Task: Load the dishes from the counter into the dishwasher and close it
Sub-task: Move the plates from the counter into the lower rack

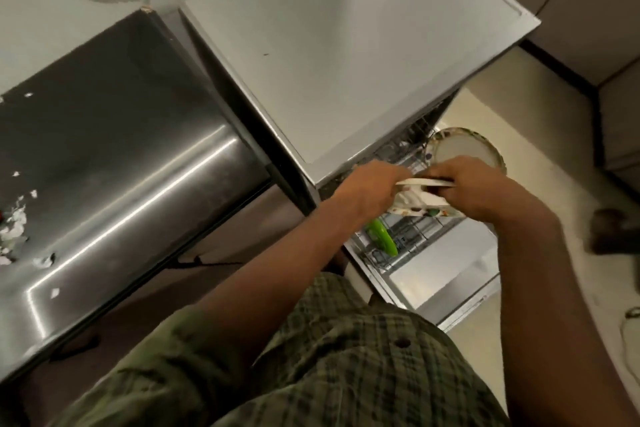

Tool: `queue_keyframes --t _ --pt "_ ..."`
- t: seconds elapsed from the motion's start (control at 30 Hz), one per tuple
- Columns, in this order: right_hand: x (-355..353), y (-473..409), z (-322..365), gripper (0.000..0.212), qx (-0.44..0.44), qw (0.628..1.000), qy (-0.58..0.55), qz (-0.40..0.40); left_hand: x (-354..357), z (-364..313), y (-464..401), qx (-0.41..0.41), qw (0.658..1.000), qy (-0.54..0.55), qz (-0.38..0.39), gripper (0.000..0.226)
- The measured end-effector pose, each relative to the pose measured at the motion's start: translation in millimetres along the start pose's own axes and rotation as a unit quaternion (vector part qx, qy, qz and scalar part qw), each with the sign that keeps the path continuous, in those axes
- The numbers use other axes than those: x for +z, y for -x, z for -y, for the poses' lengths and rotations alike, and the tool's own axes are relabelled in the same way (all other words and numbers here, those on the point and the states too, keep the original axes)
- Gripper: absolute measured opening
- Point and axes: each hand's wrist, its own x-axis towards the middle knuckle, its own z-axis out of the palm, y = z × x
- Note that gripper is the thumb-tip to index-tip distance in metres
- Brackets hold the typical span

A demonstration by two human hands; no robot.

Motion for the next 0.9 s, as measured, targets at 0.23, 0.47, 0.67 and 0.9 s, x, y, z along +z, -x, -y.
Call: queue_keyframes --t 0.23,0.47,0.67,0.9 --pt "53 16 -70 0.038 0.147 0.948 -0.235 -0.155 23 32 -57 0.008 1.0 -0.007 0.029 0.03" --pt "128 2 -126 0.046 0.17 0.921 -0.267 -0.229 76 38 -112 0.044 0.996 -0.006 0.071 0.044" --pt "167 -26 -168 0.056 0.199 0.891 -0.272 -0.303 127 45 -162 0.06 0.998 0.0 0.017 0.041" --pt "201 -49 -228 0.054 0.216 0.83 -0.33 -0.393 166 63 -226 0.057 0.994 -0.012 -0.096 0.028"
